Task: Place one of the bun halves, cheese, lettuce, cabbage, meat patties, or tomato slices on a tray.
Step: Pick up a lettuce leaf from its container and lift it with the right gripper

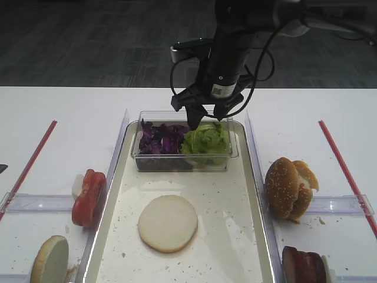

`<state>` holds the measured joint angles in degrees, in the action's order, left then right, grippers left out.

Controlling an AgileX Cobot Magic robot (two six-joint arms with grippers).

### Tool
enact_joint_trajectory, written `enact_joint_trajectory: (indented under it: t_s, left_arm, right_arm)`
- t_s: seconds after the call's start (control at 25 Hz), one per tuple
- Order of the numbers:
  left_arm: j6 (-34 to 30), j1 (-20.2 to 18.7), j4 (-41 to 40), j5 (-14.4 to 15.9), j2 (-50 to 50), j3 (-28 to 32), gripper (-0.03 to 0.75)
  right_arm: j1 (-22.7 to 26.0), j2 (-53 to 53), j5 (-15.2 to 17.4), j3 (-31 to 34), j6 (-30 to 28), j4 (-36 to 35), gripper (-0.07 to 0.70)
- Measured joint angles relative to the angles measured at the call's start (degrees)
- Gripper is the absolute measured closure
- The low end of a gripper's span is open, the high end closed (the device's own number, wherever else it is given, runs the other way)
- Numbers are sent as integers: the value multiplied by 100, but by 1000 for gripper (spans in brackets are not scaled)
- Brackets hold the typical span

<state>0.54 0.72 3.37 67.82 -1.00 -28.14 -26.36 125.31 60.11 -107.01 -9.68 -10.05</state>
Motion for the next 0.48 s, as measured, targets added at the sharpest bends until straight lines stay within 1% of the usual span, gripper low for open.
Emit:
enact_joint_trajectory:
  t_s: [0.2, 0.48]
  left_arm:
    - [0, 0, 0, 0, 0, 0, 136]
    - [0, 0, 0, 0, 0, 0, 136]
  right_arm:
    - [0, 365, 250, -449, 0, -25, 144]
    - [0, 658, 395, -620, -3, -44, 144]
